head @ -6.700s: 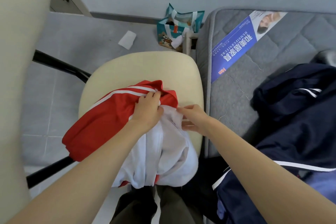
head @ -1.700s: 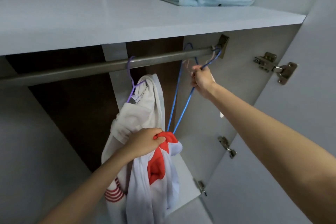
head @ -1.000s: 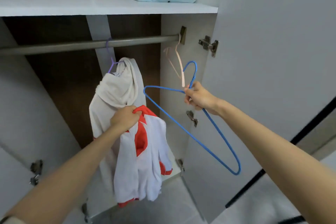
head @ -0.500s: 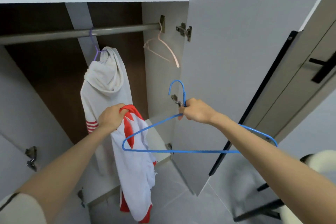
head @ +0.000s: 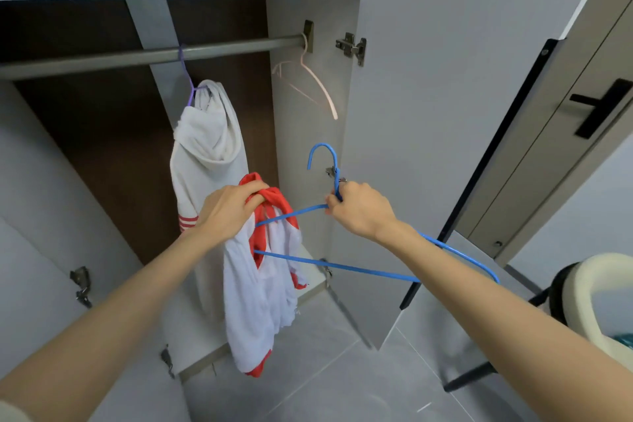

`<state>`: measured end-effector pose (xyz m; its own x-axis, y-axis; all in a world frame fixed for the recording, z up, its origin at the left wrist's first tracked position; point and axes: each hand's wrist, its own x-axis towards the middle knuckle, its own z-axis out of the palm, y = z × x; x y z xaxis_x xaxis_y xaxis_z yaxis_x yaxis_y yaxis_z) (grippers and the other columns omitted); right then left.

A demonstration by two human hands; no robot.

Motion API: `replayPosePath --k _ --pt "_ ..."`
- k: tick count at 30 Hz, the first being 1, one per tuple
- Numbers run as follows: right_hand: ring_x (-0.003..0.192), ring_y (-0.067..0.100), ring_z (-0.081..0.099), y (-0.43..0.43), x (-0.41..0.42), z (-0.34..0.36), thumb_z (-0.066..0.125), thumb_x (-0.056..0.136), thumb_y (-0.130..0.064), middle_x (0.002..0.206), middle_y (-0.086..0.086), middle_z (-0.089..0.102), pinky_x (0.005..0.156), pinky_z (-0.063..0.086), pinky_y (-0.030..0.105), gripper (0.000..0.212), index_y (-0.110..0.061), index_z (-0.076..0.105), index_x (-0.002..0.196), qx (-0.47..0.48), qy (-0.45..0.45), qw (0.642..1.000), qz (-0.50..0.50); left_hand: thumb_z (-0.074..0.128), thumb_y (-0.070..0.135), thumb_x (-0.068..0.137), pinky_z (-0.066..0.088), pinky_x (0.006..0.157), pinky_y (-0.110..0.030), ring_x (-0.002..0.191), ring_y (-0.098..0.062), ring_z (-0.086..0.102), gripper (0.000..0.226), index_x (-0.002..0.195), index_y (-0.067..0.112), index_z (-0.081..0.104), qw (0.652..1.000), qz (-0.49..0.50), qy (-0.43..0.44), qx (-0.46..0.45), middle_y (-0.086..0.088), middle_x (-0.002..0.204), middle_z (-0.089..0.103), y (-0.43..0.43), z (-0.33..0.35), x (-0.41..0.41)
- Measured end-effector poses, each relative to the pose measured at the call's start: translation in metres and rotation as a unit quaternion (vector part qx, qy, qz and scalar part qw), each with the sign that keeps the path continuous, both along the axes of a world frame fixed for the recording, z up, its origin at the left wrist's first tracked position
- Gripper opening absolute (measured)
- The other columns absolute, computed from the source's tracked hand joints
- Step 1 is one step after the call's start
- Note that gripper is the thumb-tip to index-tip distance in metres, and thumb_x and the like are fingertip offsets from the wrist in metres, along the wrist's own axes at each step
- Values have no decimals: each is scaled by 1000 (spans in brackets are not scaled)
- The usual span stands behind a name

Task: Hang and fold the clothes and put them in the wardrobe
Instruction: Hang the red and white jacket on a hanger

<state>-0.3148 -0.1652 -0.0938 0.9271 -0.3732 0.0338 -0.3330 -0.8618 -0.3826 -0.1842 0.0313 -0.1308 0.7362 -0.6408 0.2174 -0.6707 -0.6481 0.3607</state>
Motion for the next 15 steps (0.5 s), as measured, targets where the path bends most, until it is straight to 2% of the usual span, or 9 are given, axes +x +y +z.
replayPosePath --k 2,4,6,8,11,13,15 --pt "73 30 50 8 0 -9 42 96 -32 77 6 55 64 37 33 28 -12 51 78 -11 -8 1000 -1 45 28 99 48 88 -42 101 -27 62 25 117 24 63 997 -21 24 -74 -3 110 68 -9 9 -12" --pt "70 30 49 15 -1 -17 41 97 -33 69 4 51 62 36 33 33 -11 52 74 0 -17 1000 -5 50 21 98 47 90 -37 99 -18 63 20 111 19 64 979 -58 78 -177 0 105 68 -20 19 -26" --pt "70 29 51 16 -1 -23 42 96 -33 67 3 52 61 37 33 36 -8 63 82 64 -51 996 -26 50 12 97 45 91 -27 98 -8 61 16 105 16 64 942 -109 155 -277 1 103 66 -27 29 -40" --pt "63 24 49 12 -2 -24 45 92 -29 58 2 49 59 35 33 36 -6 68 77 169 -131 975 -55 49 8 97 42 91 -23 97 -3 58 17 103 19 60 921 -134 186 -314 5 101 63 -30 38 -48" --pt "48 12 39 6 -8 -20 47 78 -30 47 -4 45 51 33 26 34 -17 61 51 291 -234 926 -64 49 13 98 42 90 -29 101 -13 56 21 115 17 59 963 -128 90 -220 0 107 58 -29 46 -50" --pt "43 8 34 2 -12 -19 44 72 -31 41 -7 42 45 29 21 31 -22 54 44 311 -264 911 -57 45 21 99 44 83 -32 100 -16 56 27 124 18 56 985 -117 -10 -125 -1 114 54 -30 52 -51" --pt "44 10 33 -3 -13 -18 45 73 -29 41 -8 42 46 29 22 32 -23 51 43 317 -286 903 -43 39 30 100 41 70 -32 94 -18 57 28 123 24 54 987 -107 -98 -66 1 111 55 -32 59 -55"
